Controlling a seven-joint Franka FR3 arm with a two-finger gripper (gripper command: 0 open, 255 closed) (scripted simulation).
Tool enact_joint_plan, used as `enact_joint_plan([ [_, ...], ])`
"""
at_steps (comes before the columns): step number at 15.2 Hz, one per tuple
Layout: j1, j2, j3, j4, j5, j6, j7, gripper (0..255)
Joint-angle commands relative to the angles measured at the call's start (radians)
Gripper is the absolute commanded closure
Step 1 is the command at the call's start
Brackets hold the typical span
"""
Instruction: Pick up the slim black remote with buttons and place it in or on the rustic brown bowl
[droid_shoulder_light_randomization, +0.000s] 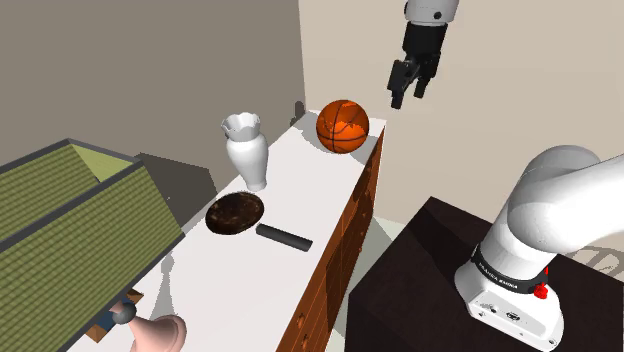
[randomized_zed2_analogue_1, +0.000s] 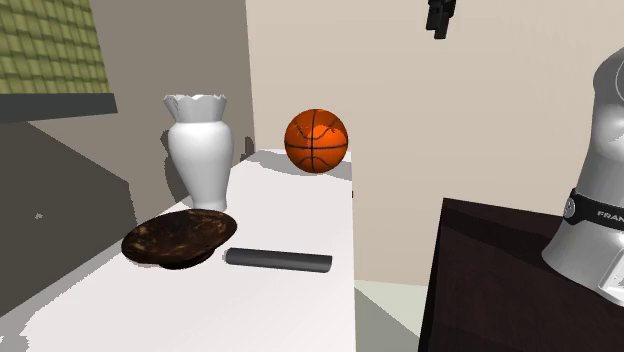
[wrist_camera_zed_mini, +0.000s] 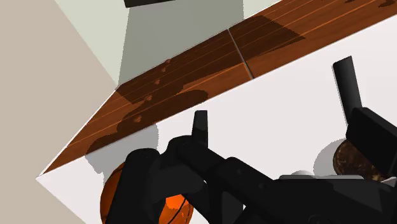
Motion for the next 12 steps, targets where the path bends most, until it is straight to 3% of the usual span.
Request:
enact_joint_plan([
  [1,0.0,0.0,0.0,0.0,0.0,0.0,0.0,0],
  [12,0.094,0.253,0.074,-0.105,0.074,0.335,0.022,0],
])
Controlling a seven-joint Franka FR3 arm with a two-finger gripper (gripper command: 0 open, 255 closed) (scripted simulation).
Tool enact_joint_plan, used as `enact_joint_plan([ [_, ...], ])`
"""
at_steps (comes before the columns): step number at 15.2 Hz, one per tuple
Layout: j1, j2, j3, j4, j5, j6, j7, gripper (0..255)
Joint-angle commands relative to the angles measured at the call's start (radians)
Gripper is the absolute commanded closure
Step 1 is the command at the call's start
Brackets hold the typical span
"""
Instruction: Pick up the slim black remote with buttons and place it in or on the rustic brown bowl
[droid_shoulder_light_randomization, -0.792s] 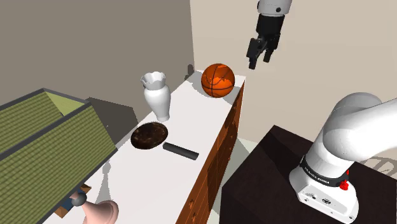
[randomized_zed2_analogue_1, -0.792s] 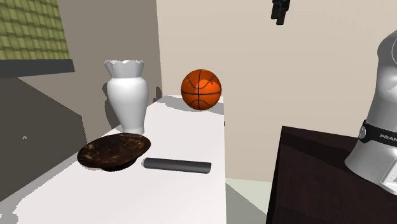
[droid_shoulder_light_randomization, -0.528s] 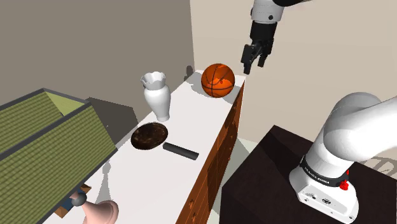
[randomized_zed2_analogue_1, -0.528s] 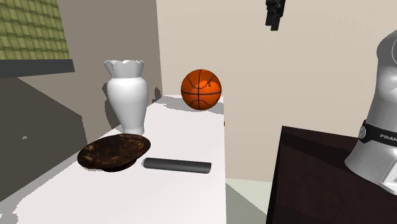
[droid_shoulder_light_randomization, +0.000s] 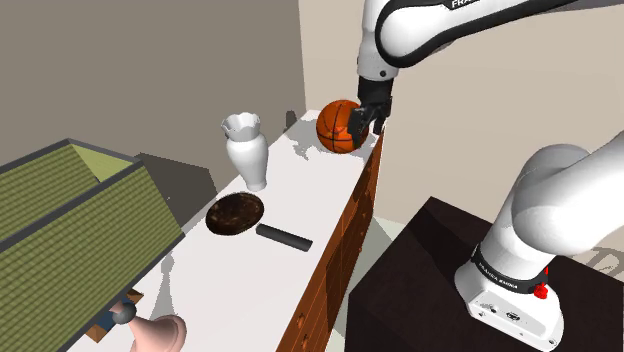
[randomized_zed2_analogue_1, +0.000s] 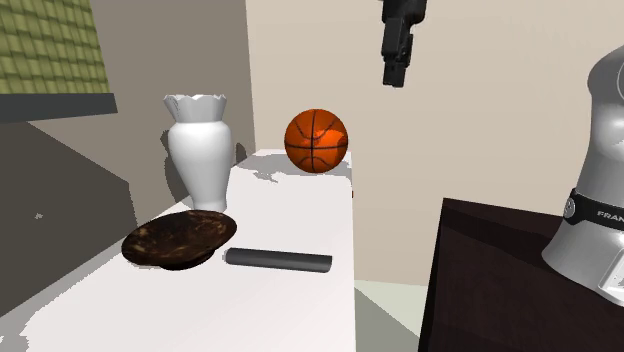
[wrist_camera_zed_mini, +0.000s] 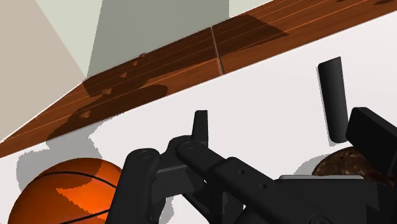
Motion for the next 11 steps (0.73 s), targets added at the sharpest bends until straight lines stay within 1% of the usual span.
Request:
enact_joint_plan([
  [1,0.019,0.06,0.016,-0.006,0.015,0.064,0.006,0],
  [6,0.06,0.221,0.052,0.001,0.044,0.21,0.01,0],
  [11,0.097,0.398,0.088,0.039,0.064,0.341,0.013,0],
])
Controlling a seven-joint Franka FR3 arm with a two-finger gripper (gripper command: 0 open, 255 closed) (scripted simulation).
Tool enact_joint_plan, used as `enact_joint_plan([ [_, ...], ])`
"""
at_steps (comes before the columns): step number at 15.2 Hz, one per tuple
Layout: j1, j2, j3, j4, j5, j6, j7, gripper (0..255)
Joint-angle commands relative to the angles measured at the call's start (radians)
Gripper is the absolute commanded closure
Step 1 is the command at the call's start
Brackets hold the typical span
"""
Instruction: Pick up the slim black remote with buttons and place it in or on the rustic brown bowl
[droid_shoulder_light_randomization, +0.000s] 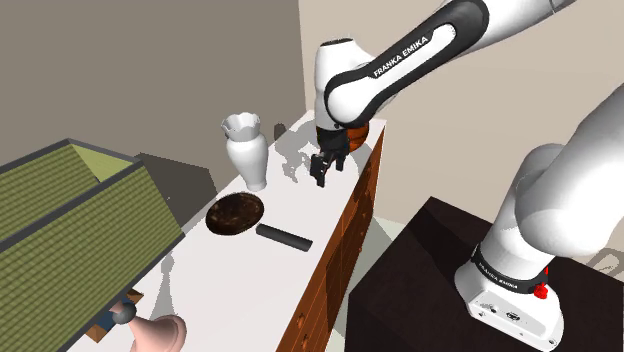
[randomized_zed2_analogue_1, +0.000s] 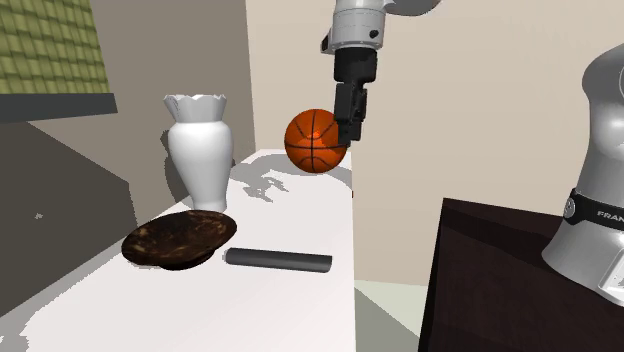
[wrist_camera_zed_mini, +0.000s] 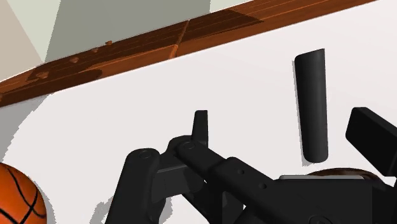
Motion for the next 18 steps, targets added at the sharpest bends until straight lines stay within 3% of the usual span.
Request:
enact_joint_plan([
  [1,0.014,0.077,0.015,0.021,0.006,0.055,0.003,0],
  [14,0.104,0.557,0.085,0.259,-0.027,0.277,0.043,0],
  [18,0.115,0.617,0.083,0.278,-0.036,0.317,0.049,0],
])
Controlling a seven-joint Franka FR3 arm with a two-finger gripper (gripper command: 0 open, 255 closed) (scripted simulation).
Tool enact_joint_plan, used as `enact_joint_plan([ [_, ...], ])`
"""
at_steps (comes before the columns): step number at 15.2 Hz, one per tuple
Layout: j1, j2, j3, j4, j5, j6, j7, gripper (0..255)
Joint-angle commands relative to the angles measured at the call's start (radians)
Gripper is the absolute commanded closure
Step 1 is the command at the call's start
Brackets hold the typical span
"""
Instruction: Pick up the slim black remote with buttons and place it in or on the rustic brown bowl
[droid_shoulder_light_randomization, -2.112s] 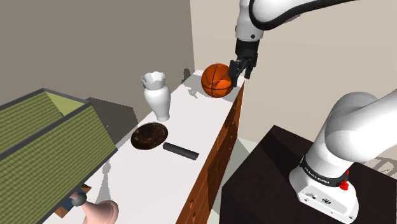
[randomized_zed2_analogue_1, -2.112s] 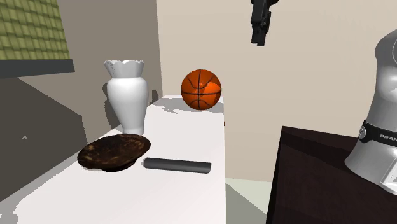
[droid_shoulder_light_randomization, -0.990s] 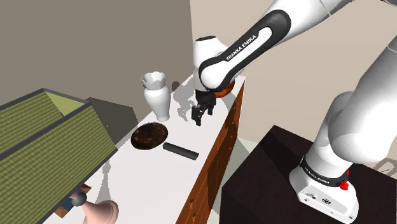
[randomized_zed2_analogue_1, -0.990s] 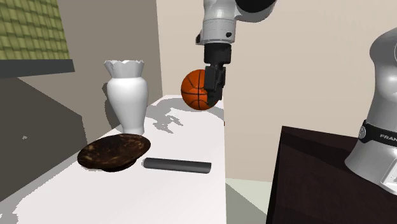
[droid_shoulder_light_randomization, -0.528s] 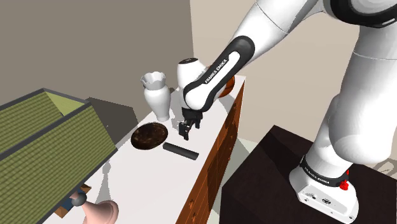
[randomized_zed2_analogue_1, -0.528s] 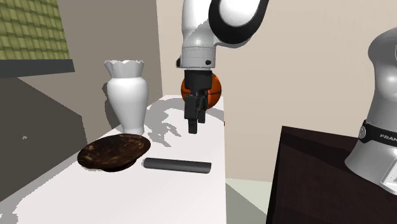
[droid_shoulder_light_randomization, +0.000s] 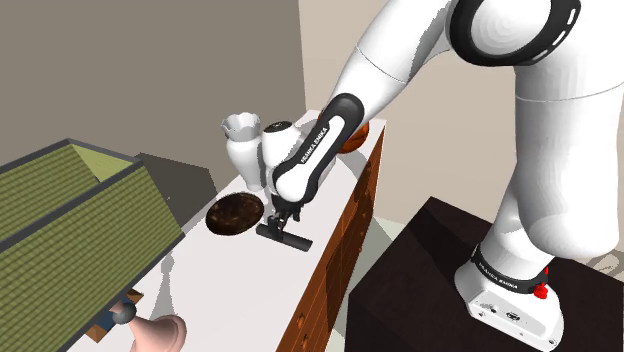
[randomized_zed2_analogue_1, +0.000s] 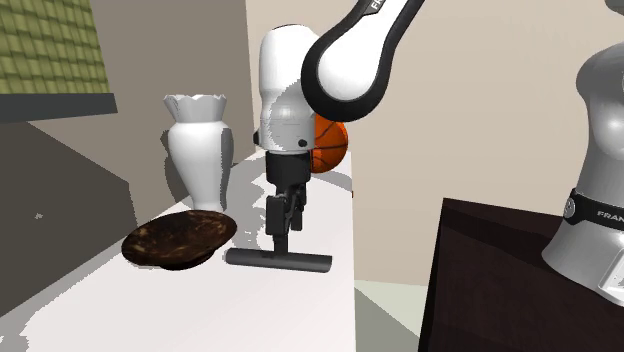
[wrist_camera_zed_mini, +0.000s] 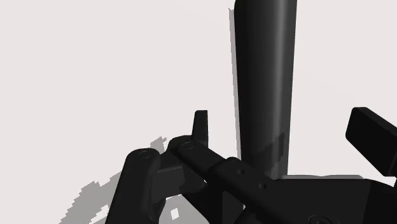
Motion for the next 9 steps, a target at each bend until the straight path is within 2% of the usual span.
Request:
enact_joint_plan([
  [1,0.005,0.026,-0.001,0.002,-0.004,0.025,0.004,0],
  [5,0.011,0.071,-0.006,0.008,-0.01,0.063,0.008,0],
  [9,0.012,0.071,-0.006,0.008,-0.01,0.063,0.008,0],
])
